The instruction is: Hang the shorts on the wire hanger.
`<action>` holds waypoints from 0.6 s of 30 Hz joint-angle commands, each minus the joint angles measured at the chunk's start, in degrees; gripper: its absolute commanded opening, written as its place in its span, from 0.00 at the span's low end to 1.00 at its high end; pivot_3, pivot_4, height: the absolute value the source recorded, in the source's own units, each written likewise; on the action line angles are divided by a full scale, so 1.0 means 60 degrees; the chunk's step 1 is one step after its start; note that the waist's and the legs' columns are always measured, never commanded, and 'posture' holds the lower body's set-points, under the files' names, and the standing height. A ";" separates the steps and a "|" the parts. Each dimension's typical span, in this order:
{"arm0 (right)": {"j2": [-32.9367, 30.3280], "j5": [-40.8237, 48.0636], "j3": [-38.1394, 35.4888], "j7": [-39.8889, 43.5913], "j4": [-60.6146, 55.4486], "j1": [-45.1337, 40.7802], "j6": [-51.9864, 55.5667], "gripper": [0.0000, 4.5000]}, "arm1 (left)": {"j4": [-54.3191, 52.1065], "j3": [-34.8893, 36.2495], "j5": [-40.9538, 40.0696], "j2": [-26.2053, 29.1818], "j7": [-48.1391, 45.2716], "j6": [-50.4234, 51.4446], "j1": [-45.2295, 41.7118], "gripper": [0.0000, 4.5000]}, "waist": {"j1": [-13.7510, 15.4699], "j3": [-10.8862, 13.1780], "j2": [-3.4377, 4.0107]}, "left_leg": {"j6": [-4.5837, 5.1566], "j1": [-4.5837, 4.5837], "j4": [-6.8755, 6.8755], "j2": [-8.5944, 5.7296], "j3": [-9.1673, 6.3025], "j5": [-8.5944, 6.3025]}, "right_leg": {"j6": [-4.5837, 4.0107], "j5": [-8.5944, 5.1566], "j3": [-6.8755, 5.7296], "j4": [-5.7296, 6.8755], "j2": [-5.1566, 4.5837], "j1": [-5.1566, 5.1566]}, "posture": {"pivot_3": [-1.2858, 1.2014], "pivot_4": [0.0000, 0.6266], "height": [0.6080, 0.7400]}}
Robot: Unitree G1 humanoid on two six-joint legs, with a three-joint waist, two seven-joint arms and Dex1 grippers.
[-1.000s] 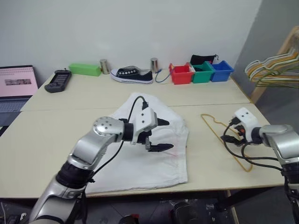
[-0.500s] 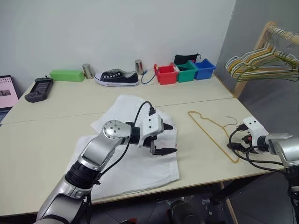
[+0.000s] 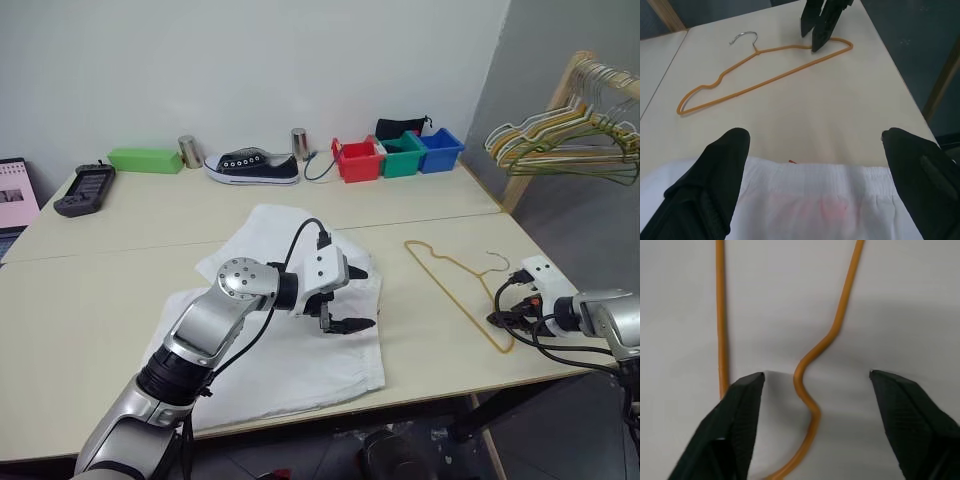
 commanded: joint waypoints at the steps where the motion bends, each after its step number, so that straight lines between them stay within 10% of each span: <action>1: 0.0065 0.0191 0.0453 0.0330 0.0281 0.0280 0.0054 0.54 | -0.0245 0.0131 0.0031 0.0040 0.0005 0.0005 -0.0243 1.00 | 0.0001 -0.0004 -0.0010 | 0.0000 0.0000 0.0000 0.0000 -0.0003 0.0000 | 0.0000 0.0000 -0.0002 0.0000 0.0000 0.0001 | 0.41 0.07 1.00; 12: -0.0099 0.0004 0.0645 0.0388 0.0304 0.0448 -0.0662 0.01 | -0.0190 0.0203 0.0061 -0.0007 0.0060 0.0000 -0.0295 1.00 | -0.0001 -0.0018 -0.0037 | -0.0001 0.0000 -0.0004 0.0000 -0.0016 -0.0001 | -0.0007 -0.0004 -0.0014 -0.0007 0.0000 0.0005 | 0.41 0.07 1.00; 18: -0.0457 -0.0909 0.0910 0.0072 0.0074 0.0347 -0.2693 0.01 | 0.0035 0.0277 0.0088 -0.0016 0.0049 -0.0123 -0.0403 1.00 | -0.0033 -0.0017 -0.0042 | -0.0002 -0.0001 -0.0005 0.0000 -0.0017 -0.0001 | -0.0007 -0.0004 -0.0015 -0.0021 0.0000 0.0008 | 0.40 0.07 1.00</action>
